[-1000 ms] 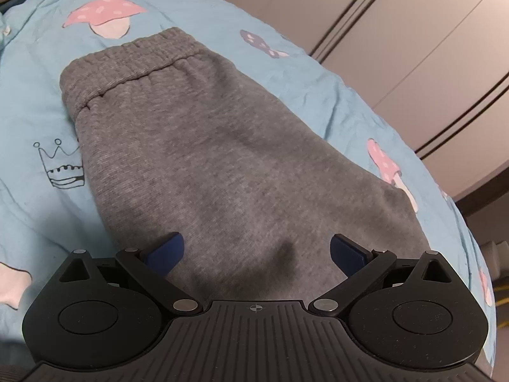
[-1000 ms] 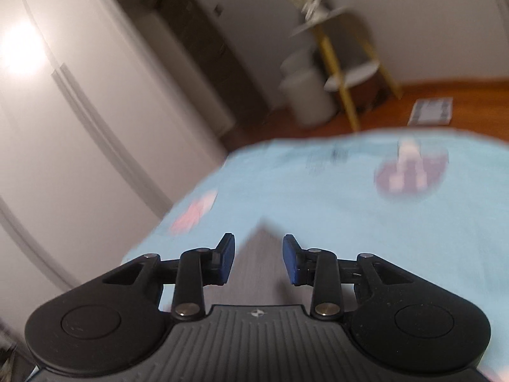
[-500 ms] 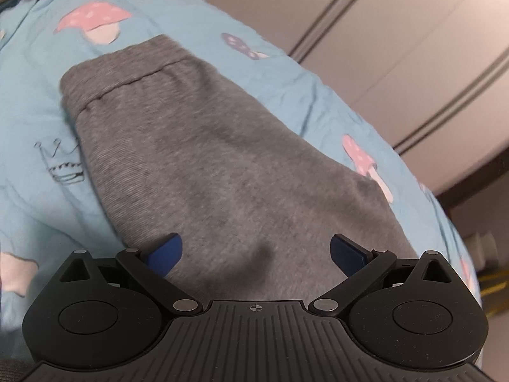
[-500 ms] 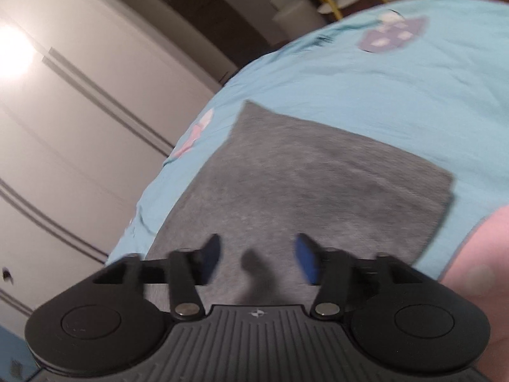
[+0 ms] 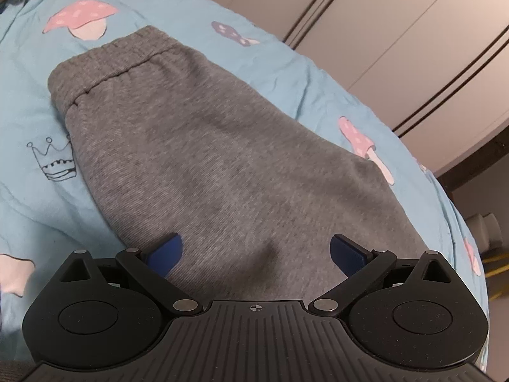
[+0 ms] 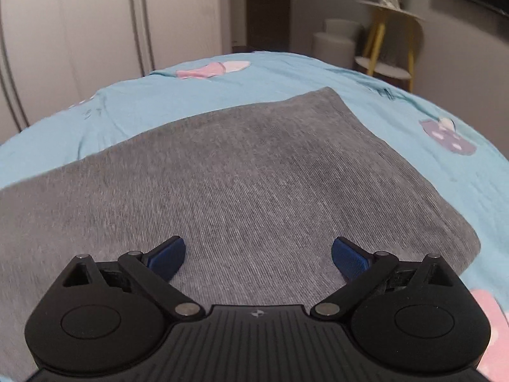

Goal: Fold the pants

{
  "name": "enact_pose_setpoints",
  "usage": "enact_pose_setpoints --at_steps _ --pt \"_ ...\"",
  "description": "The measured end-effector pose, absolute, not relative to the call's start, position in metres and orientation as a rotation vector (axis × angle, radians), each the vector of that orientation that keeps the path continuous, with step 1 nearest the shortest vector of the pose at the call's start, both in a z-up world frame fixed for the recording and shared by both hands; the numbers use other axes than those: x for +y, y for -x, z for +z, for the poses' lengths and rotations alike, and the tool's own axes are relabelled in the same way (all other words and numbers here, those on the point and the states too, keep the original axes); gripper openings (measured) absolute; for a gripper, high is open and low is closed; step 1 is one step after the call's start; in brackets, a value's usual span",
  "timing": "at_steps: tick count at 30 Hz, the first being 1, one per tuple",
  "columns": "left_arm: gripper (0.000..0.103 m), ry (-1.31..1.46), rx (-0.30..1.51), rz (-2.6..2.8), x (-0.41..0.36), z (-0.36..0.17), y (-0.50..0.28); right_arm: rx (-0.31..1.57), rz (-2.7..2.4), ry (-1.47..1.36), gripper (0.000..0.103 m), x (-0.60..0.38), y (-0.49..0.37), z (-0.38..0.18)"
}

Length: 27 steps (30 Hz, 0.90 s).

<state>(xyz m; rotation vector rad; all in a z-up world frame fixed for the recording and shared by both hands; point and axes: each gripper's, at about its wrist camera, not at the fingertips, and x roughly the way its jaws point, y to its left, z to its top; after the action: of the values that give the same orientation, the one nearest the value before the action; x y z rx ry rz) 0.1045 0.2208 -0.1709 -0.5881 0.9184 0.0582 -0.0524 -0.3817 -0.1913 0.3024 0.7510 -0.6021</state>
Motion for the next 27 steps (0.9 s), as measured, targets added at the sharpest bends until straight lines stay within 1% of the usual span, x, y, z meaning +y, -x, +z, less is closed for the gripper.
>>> enact_pose_setpoints --at_steps 6,16,18,20,23,24,25,27 --pt "0.102 0.553 0.930 0.061 0.215 -0.173 -0.109 0.717 -0.535 -0.369 0.099 -0.369 0.049 -0.181" --pt "0.102 0.537 0.936 0.069 0.213 -0.175 -0.110 0.691 -0.368 -0.399 0.099 -0.341 0.027 -0.169" --pt "0.102 0.534 0.939 0.069 0.213 -0.176 -0.110 0.660 -0.270 -0.479 0.099 -0.343 0.028 -0.169" --pt "0.102 0.533 0.942 0.070 0.213 -0.176 -0.110 0.615 -0.101 -0.657 0.099 -0.355 0.031 -0.176" --pt "0.102 0.532 0.947 0.073 0.212 -0.178 -0.111 0.602 0.010 -0.942 0.099 -0.390 0.032 -0.207" --pt "0.102 0.531 0.947 0.074 0.212 -0.178 -0.111 0.588 0.019 -1.002 0.091 -0.405 0.034 -0.217" --pt "0.102 0.529 0.947 0.073 0.212 -0.178 -0.110 0.568 0.025 -1.030 0.078 -0.418 0.037 -0.220" --pt "0.102 0.524 0.948 0.075 0.211 -0.179 -0.111 0.554 -0.070 -0.986 0.069 -0.446 0.039 -0.213"
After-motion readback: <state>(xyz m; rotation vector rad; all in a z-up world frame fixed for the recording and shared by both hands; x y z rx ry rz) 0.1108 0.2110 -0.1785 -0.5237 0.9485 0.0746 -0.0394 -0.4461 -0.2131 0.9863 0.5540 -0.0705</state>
